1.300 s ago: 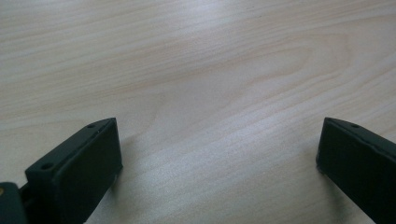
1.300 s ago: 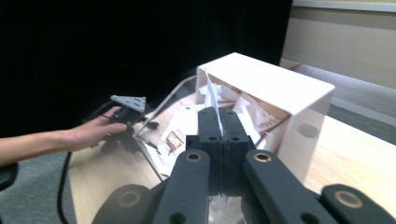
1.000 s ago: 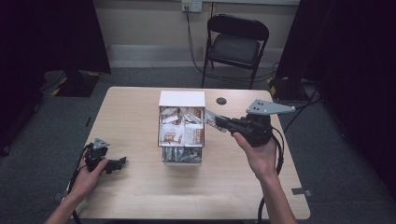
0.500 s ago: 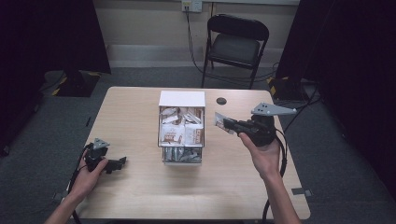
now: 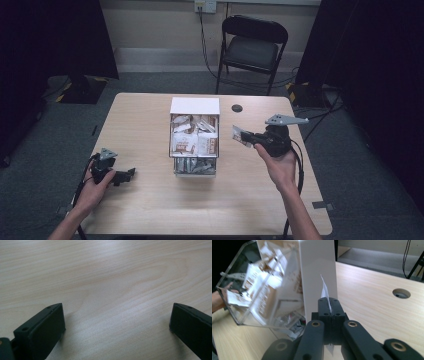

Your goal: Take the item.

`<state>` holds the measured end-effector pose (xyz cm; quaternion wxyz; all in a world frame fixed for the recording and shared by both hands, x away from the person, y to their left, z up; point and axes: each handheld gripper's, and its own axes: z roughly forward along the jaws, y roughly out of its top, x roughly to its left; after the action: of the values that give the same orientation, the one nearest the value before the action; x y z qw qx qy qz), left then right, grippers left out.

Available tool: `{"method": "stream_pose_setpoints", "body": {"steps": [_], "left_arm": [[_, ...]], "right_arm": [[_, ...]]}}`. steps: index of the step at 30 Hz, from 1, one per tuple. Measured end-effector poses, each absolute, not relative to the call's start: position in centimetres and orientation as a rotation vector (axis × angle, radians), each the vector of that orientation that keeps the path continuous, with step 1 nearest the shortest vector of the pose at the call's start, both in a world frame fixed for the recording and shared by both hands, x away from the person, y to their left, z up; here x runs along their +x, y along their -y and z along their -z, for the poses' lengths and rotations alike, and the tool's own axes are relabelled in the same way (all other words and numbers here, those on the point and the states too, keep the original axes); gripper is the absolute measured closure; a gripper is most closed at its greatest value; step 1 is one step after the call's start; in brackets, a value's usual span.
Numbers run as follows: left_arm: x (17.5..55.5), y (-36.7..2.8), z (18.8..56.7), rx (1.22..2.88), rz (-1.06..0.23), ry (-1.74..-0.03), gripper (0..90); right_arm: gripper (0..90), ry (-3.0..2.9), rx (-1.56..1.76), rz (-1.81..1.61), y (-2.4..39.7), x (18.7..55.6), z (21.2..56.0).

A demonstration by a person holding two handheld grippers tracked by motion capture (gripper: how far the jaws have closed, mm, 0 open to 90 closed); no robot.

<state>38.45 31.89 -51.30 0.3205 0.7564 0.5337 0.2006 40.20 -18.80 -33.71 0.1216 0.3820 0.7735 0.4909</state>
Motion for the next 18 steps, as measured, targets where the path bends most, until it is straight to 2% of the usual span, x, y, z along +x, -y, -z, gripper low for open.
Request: {"method": "stream_pose_setpoints", "body": {"steps": [18], "left_arm": [[38.5,-31.9,51.3,1.989,-0.527,-1.402,0.0]], "right_arm": [[89.9,-2.331,1.218,-1.32,18.6,42.0,39.2]]}}
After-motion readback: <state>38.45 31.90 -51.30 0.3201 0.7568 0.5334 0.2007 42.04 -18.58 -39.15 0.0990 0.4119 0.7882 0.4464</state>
